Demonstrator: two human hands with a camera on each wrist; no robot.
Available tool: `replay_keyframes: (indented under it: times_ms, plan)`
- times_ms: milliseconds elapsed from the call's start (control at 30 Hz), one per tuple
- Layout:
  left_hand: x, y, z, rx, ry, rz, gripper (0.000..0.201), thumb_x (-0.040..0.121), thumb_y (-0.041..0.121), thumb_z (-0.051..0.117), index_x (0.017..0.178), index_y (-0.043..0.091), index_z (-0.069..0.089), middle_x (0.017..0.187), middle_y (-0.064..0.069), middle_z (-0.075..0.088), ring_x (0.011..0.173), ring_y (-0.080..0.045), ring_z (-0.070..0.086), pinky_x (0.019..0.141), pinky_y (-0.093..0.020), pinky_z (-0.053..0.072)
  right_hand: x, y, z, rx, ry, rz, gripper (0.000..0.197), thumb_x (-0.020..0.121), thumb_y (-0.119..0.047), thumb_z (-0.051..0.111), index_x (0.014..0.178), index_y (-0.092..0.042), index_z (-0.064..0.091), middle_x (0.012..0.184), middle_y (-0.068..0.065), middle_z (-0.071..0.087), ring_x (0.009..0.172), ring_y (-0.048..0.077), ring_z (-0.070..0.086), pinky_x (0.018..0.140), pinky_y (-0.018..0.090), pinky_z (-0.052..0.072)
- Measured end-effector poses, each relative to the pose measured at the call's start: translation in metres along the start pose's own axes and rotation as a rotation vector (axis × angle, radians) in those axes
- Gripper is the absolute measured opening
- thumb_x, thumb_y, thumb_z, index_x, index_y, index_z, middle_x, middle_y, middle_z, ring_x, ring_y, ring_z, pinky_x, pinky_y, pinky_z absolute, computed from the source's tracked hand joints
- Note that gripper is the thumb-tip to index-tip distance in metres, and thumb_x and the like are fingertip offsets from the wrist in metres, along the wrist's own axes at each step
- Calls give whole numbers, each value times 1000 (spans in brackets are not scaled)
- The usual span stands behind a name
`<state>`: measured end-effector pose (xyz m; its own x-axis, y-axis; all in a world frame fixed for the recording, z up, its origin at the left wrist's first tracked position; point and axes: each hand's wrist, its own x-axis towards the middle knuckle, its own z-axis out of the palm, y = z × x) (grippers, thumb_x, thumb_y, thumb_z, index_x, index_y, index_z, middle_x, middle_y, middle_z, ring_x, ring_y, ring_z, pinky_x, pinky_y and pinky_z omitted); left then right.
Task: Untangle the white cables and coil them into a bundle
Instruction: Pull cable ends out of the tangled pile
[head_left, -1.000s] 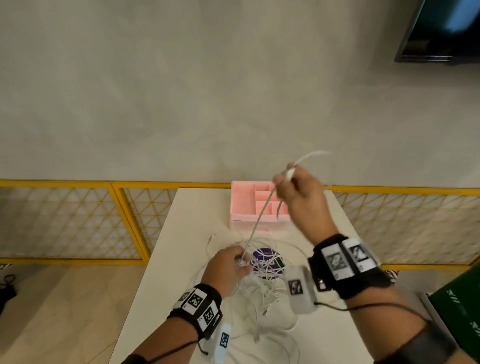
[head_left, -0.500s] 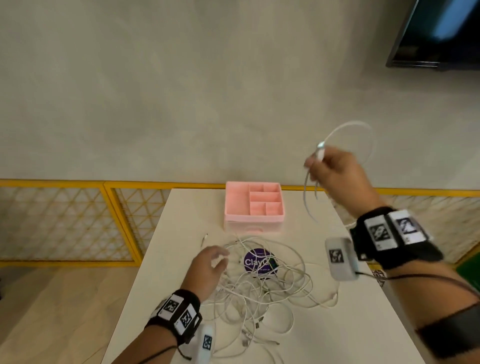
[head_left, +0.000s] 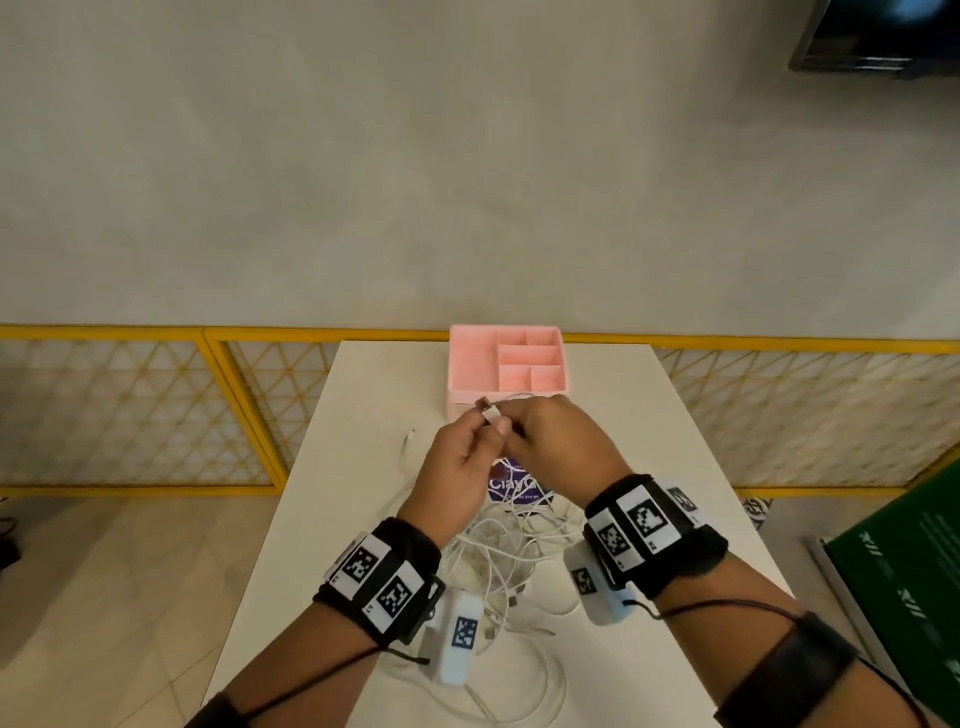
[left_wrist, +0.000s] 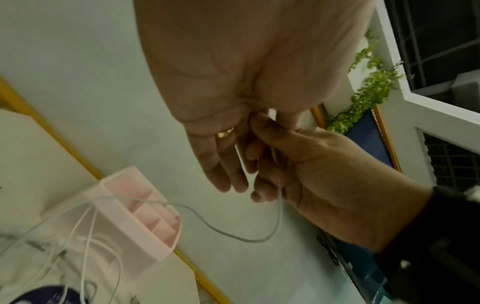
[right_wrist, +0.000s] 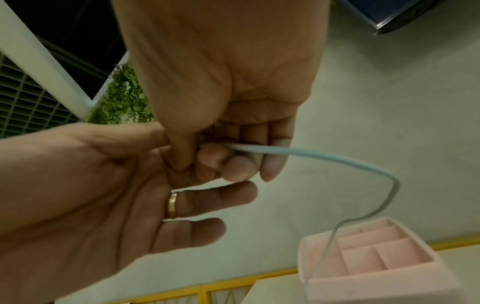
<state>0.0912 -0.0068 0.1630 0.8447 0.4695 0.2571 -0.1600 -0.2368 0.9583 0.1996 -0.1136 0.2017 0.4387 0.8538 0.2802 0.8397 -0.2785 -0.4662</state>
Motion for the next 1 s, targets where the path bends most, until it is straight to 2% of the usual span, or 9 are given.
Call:
replay_keyframes:
  times_ms: [100,167,333,467,633,733,833,933,1000]
  plan:
    - [-7,-5,-2,-37,126,-38,27,104,26,48,95,16,71,84,-4,74,84,-26,73,75,-57,59,-3,-5,14,67,-42,-28,20,94,-46,46,93,-34,62,78,-8,69,69,12,61,67,39,54]
    - [-9,1,-11,-114,201,-61,29,106,16,44,95,9,70,87,-8,75,82,-26,73,75,-51,61,-10,-2,22,181,-145,-38,20,100,-38,49,111,-30,64,93,-8,72,81,9,65,75,29,53]
    - [-2,20,-61,-495,465,-55,37,109,25,34,80,13,55,55,-1,51,49,-22,56,58,-39,56,-37,40,24,138,-255,89,27,104,-36,44,86,-23,59,77,-9,63,73,12,59,71,32,47]
    - [1,31,-105,-586,640,37,39,106,35,37,72,22,49,53,5,31,43,-11,26,42,-20,26,-60,121,15,-36,-269,357,25,102,-31,47,80,-27,58,79,-6,64,80,22,61,73,35,46]
    - [-5,21,-141,-503,743,48,39,106,33,34,71,21,46,56,4,28,44,-11,22,43,-20,16,-84,179,-36,-45,61,728,21,99,-12,48,90,-10,66,91,14,67,89,30,60,73,34,39]
    - [-8,7,-140,-479,772,-15,40,105,34,35,69,21,46,56,3,28,44,-10,23,42,-20,15,-84,180,-78,-47,503,757,26,101,-11,43,110,-5,66,95,14,62,87,29,56,75,33,37]
    - [-9,-9,-127,-452,740,-106,38,100,37,40,66,20,44,55,4,28,43,-11,24,43,-21,14,-83,179,-100,-29,706,718,30,100,-9,41,112,-5,67,110,21,62,98,37,58,79,34,41]
    - [-10,-24,-108,-403,639,-194,32,96,28,41,66,17,42,51,5,31,41,-10,27,43,-20,16,-93,189,-90,-118,561,732,34,90,4,42,106,-5,71,113,23,64,103,42,59,90,45,49]
    - [-12,-33,-97,-387,570,-253,37,102,17,37,65,16,43,50,4,32,39,-9,28,41,-17,18,-104,199,-71,-255,273,788,32,86,6,46,95,-6,74,104,23,68,95,41,62,86,45,51]
